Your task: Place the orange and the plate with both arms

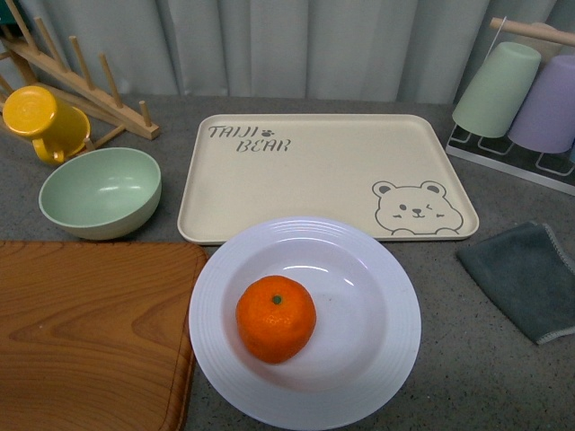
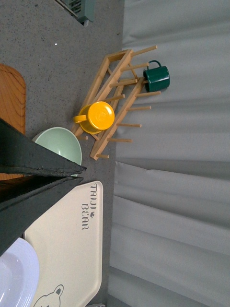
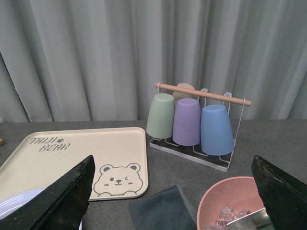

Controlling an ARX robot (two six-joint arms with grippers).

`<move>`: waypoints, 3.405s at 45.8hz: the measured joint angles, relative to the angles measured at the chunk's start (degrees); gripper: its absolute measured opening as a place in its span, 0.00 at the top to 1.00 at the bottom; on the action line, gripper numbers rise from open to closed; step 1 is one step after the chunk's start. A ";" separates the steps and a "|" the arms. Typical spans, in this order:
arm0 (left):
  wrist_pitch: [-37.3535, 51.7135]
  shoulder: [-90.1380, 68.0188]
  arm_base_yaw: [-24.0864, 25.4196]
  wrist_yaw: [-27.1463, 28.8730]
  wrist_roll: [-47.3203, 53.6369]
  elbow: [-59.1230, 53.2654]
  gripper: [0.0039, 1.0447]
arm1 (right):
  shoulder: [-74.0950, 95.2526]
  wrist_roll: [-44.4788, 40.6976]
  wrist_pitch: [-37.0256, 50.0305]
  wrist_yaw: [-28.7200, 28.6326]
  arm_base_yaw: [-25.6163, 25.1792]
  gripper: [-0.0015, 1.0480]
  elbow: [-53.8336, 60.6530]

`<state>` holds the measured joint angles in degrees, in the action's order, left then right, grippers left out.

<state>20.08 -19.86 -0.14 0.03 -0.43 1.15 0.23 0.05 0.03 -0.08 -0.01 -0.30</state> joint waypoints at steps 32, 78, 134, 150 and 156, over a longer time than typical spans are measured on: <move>-19.71 19.17 0.00 -0.04 0.00 0.00 0.96 | 0.00 0.00 0.00 0.02 0.00 0.09 0.00; -20.04 19.63 0.00 -0.02 0.15 0.00 0.06 | 17.49 -2.67 -3.63 0.50 1.40 0.09 -3.32; -20.04 19.63 0.00 -0.02 0.15 0.00 0.06 | 117.31 25.75 21.11 -35.54 7.39 0.09 -39.56; -20.04 19.63 0.00 -0.02 0.15 0.00 0.06 | 123.99 33.14 25.70 -36.96 11.89 0.09 -43.45; -20.04 19.63 0.00 -0.02 0.15 0.00 0.06 | 125.13 34.27 26.60 -37.31 12.00 0.09 -44.02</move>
<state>0.03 -0.23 -0.14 0.01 -0.27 1.15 125.36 34.33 26.63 -37.39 11.99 -44.31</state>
